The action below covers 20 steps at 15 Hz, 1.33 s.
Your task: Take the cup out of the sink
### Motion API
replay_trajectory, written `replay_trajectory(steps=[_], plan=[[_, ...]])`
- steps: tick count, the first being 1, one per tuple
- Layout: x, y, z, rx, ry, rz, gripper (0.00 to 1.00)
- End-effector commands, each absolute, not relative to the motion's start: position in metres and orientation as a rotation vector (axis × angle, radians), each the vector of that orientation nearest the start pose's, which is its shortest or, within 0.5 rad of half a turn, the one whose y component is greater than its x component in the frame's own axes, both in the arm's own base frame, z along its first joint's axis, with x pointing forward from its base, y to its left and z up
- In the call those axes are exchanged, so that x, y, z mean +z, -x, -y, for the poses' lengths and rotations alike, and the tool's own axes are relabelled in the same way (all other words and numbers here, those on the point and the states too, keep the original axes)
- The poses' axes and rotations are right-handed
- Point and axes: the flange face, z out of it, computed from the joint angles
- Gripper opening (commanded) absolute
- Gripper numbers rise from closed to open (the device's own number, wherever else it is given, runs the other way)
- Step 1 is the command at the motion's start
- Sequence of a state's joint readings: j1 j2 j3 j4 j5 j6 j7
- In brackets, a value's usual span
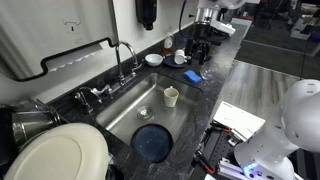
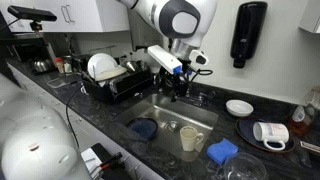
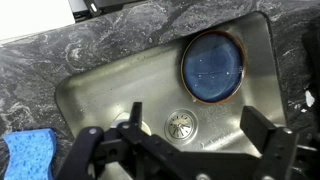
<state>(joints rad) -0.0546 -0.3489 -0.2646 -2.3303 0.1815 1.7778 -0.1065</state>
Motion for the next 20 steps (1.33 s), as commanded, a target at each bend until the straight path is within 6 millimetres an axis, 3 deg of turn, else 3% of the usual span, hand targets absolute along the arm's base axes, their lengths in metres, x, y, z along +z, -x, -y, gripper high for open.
replay_trajectory(steps=[1,4,10,15,20], plan=[[0.456,-0.403,0.122,0.228,2.811,-0.345,1.00],[0.451,-0.406,0.122,0.221,2.814,-0.385,1.00],[0.427,-0.427,0.131,0.018,2.857,-0.707,1.00],[0.374,-0.454,0.149,-0.001,2.890,-1.025,1.00],[0.326,-0.476,0.155,0.051,2.771,-1.308,1.00]])
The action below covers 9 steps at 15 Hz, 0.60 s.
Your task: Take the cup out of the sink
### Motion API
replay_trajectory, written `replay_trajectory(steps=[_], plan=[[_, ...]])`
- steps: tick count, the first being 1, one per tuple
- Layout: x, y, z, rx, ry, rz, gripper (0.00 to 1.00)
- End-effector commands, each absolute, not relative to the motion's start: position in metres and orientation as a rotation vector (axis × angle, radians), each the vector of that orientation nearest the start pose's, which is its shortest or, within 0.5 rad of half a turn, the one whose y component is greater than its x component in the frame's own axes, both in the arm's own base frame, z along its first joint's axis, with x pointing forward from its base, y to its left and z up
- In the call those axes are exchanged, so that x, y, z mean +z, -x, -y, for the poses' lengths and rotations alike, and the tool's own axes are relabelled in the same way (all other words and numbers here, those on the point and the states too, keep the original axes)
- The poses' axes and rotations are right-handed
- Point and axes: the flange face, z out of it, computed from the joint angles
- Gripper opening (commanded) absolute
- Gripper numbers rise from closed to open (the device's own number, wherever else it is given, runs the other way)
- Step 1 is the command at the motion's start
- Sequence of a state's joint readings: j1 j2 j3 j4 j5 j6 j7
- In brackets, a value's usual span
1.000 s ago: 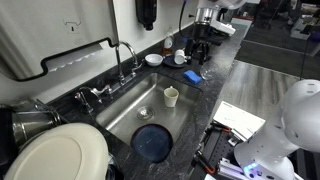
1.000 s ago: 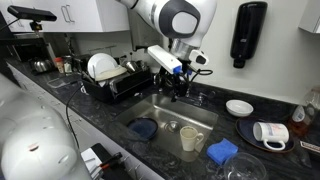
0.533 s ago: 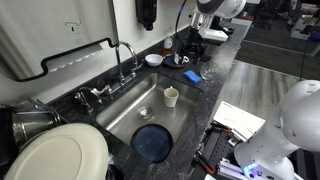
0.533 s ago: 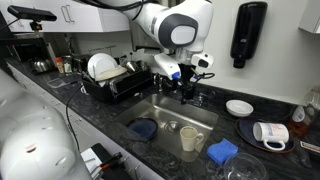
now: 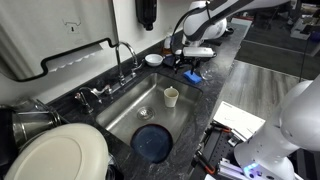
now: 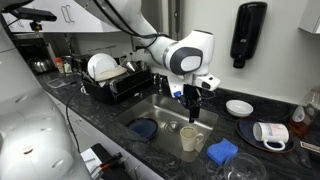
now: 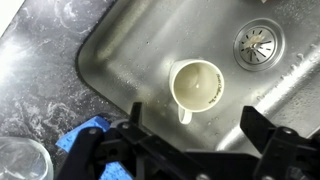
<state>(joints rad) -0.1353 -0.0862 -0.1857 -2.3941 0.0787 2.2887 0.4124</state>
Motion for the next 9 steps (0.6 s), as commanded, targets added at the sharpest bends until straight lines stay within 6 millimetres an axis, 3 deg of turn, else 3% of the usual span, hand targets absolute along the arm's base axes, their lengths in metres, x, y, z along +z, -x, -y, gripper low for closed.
replay_trajectory(steps=[1,5,9], plan=[[0.319,-0.480,0.156,0.050,2.748,-1.352,1.00],[0.295,-0.493,0.158,0.022,2.687,-1.450,1.00],[0.295,-0.488,0.157,0.003,2.712,-1.419,1.00]])
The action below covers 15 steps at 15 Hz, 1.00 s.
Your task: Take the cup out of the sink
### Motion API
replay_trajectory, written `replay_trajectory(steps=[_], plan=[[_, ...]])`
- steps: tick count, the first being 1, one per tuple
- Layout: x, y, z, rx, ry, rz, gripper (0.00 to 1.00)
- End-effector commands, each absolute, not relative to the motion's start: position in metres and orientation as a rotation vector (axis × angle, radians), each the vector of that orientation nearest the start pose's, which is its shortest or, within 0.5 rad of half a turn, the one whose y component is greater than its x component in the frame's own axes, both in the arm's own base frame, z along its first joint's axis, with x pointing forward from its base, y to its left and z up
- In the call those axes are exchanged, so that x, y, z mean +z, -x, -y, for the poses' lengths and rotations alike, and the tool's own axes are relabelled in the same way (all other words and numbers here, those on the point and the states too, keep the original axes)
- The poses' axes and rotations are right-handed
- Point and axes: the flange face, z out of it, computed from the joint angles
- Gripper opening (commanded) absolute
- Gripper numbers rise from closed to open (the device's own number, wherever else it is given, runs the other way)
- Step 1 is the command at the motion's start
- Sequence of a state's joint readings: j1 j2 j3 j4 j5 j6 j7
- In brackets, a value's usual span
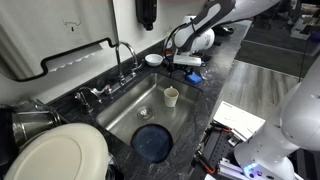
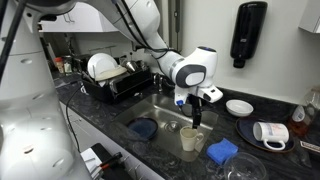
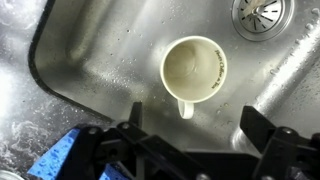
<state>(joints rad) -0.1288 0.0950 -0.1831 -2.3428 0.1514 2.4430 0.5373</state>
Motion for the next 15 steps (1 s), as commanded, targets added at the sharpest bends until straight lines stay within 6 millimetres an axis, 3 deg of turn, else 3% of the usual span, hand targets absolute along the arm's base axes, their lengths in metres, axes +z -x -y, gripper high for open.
replay_trajectory(steps=[1,4,15], plan=[[0.295,-0.488,0.157,0.002,2.713,-1.417,1.00],[0.296,-0.489,0.157,-0.001,2.713,-1.416,1.00],[0.252,-0.521,0.165,-0.072,2.675,-1.490,1.00]])
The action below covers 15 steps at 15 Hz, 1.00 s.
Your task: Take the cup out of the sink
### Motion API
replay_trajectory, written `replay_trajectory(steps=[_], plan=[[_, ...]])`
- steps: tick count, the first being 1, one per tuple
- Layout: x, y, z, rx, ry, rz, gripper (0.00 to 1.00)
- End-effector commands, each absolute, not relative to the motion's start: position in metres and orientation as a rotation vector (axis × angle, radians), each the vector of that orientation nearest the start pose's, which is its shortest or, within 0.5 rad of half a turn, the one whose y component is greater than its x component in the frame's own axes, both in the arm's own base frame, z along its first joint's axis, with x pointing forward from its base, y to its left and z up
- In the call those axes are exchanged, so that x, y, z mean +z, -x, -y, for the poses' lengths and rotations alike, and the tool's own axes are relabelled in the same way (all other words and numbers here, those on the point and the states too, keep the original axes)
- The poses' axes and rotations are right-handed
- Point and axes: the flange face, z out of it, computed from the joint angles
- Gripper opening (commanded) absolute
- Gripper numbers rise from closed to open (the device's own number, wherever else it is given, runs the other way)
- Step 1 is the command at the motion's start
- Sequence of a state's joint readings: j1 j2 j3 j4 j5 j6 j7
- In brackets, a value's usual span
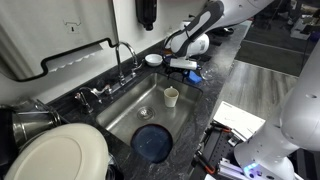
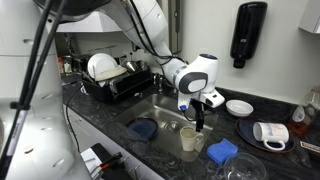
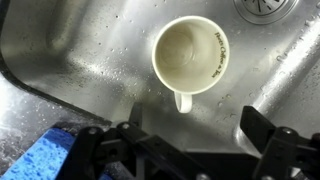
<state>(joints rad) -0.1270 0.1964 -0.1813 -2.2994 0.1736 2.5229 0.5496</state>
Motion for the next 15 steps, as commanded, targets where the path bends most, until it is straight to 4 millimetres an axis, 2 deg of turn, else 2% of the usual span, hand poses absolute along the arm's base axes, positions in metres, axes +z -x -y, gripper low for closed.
replay_trajectory(steps=[1,15], plan=[[0.248,-0.523,0.165,-0.081,2.673,-1.494,1.00],[0.187,-0.550,0.177,-0.016,2.668,-1.581,1.00]])
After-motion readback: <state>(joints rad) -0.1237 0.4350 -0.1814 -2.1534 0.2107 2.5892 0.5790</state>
